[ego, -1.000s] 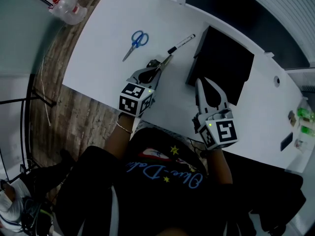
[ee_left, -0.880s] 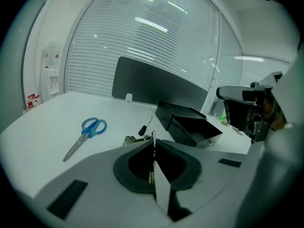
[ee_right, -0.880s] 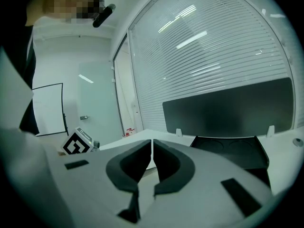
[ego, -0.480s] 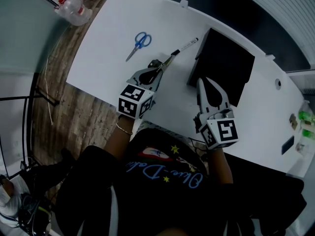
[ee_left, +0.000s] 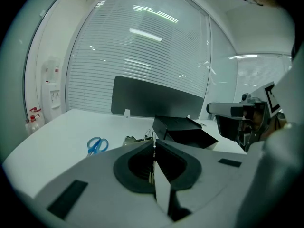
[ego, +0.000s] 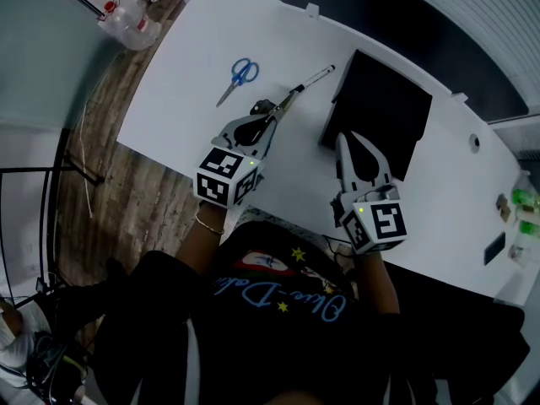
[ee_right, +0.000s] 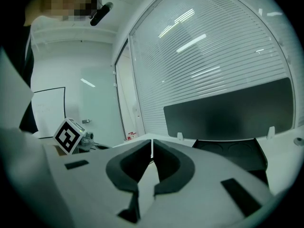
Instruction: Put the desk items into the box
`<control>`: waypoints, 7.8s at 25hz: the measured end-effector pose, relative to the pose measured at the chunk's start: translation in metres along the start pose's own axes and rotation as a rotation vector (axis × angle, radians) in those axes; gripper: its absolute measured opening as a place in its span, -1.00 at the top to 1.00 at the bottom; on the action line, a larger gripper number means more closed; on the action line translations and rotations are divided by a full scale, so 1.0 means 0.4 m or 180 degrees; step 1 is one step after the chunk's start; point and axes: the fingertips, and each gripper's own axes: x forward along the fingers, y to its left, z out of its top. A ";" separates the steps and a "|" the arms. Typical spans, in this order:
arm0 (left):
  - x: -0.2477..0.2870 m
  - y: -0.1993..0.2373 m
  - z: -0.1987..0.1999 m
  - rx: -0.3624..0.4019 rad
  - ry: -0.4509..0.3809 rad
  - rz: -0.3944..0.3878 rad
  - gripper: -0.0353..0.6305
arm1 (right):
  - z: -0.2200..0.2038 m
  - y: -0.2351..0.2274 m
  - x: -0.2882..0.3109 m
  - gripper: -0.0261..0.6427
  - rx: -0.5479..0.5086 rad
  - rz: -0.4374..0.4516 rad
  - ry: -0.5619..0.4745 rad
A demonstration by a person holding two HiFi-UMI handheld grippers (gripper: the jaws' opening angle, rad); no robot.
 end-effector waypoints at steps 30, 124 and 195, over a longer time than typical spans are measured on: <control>-0.146 -0.080 0.176 0.0372 -0.0510 0.0102 0.85 | 0.069 0.032 -0.072 0.89 0.0057 0.0026 -0.0420; -0.142 -0.266 0.290 0.0858 -0.0907 -0.0481 0.85 | 0.098 -0.094 -0.302 0.89 -0.0002 -0.0687 -0.0677; 0.241 -0.409 0.096 0.1615 0.0237 -0.1717 0.85 | 0.026 -0.298 -0.441 0.89 0.0476 -0.1727 -0.0678</control>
